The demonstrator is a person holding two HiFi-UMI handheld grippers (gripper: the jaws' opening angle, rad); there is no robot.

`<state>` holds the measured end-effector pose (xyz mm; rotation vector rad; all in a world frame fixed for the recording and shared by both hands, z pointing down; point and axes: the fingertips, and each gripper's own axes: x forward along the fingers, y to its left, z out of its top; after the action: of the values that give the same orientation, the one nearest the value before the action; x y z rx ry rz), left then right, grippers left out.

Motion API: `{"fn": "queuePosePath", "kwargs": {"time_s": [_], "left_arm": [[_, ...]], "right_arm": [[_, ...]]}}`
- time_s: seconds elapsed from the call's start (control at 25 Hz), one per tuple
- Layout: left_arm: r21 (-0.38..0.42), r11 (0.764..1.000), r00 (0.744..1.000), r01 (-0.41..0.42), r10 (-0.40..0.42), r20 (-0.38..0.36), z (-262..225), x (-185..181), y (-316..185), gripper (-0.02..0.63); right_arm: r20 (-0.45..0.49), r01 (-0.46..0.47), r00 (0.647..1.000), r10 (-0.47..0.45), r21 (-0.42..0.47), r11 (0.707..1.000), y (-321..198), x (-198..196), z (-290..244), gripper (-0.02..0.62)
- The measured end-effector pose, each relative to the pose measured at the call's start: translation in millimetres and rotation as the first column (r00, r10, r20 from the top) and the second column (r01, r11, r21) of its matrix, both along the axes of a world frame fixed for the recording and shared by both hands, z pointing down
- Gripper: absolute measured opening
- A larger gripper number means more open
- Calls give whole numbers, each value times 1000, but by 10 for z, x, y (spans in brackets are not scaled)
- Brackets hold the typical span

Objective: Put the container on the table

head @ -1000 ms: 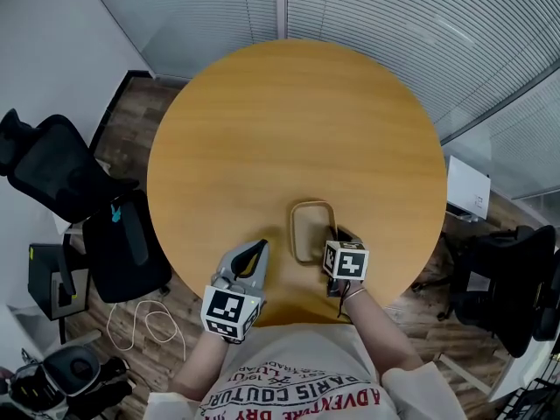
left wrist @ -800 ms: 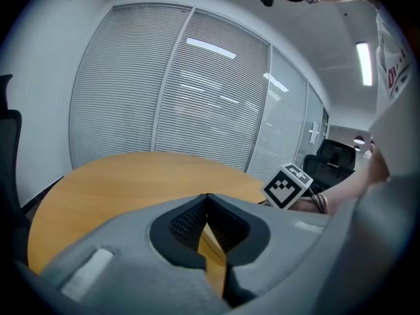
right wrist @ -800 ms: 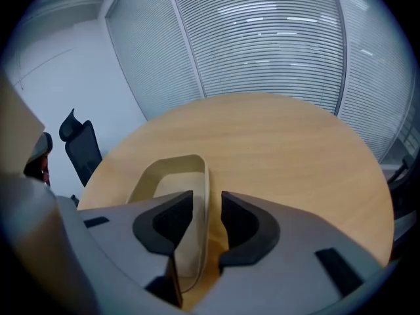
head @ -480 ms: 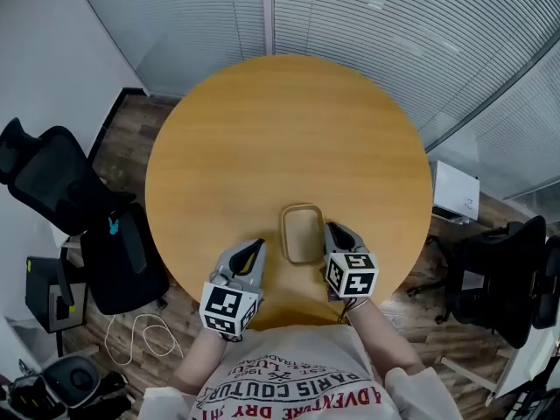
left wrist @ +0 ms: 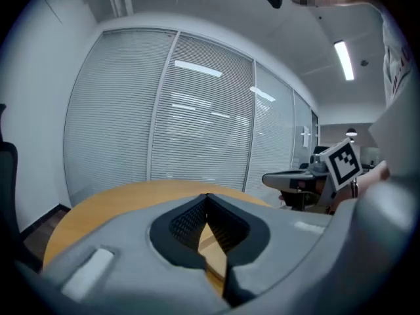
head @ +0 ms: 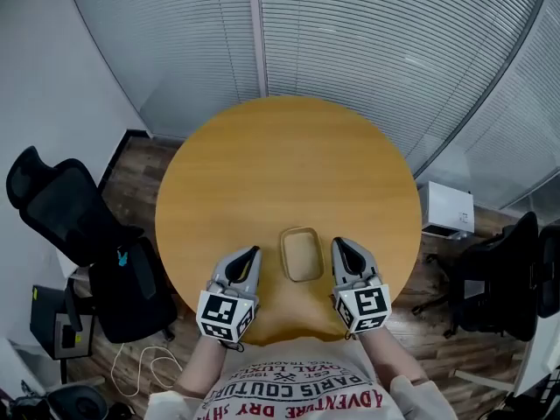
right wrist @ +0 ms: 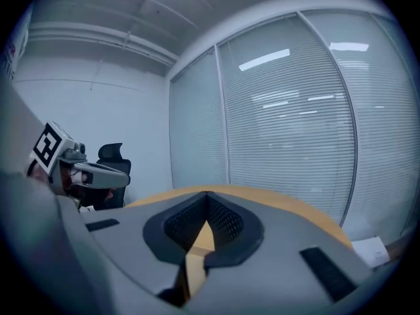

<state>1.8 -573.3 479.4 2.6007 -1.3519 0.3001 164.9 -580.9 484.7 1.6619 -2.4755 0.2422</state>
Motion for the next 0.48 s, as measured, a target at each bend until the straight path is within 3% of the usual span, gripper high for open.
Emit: {"fn": "queuePosePath", "kwargs": {"time_s": [0.24, 0.48], "left_arm": [[100, 995, 1000, -26, 27, -5, -346, 38, 39, 6], [114, 993, 999, -33, 35, -16, -417, 56, 128, 6]], "right_arm": [[21, 21, 999, -24, 153, 988, 171, -15, -370, 9], [21, 10, 1000, -13, 128, 992, 247, -52, -326, 9]]}}
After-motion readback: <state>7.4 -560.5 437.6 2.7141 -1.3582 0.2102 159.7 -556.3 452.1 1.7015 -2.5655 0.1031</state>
